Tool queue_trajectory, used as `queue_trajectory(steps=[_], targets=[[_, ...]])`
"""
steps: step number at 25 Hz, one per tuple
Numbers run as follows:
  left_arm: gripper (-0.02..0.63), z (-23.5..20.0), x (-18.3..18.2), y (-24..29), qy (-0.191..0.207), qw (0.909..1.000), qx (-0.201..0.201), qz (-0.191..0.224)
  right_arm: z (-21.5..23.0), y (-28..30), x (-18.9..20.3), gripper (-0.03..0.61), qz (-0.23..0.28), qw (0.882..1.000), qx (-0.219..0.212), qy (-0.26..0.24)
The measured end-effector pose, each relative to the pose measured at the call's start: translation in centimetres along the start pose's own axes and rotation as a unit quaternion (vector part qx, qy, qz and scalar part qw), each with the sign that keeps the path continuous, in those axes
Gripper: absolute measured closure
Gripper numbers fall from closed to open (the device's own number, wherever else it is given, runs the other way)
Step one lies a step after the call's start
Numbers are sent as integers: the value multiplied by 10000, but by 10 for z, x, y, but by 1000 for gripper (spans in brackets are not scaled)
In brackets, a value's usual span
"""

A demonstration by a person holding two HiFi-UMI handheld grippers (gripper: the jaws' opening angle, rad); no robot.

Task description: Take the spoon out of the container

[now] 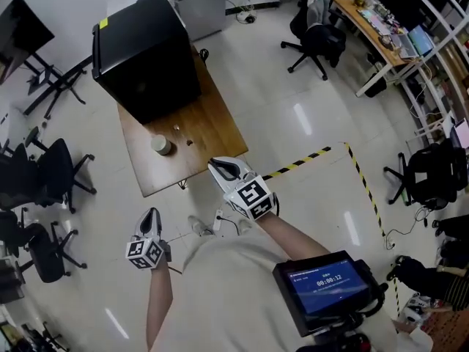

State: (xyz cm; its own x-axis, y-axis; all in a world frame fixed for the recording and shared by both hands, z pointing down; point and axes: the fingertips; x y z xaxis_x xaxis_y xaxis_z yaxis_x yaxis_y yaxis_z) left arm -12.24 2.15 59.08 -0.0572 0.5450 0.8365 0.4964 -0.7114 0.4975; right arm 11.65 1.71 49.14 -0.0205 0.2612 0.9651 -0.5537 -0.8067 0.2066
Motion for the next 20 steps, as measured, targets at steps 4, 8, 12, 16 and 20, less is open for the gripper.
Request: queue_trajectory(steps=[4, 8, 12, 16, 20], targets=[[632, 35, 25, -8, -14, 9999, -49, -111, -3, -40, 2, 551, 70, 9999, -101, -5], [632, 68, 54, -18, -123, 9997, -151, -142, -2, -79, 19, 551, -5, 9998, -199, -14], [632, 102, 87, -26, -270, 9989, -287, -237, 4, -117, 42, 551, -99, 9996, -246, 6], [632, 136, 113, -36, -232, 9986, -264, -408, 11, -150, 72, 551, -254, 9993, -229, 129], [632, 139, 118, -43, -137, 9985, -257, -473, 8, -165, 89, 551, -334, 9987, -168, 332]])
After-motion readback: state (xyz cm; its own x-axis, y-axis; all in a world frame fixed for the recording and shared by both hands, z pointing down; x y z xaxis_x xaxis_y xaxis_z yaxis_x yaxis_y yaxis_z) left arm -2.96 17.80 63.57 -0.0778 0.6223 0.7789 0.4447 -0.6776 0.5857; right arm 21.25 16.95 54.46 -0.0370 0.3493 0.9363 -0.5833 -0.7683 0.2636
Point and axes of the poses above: the fingertips, and each gripper's own axes: y forward along the fingers, z to its right, x out of its underside, and after that the axes turned 12 degrees about -x, right-handed
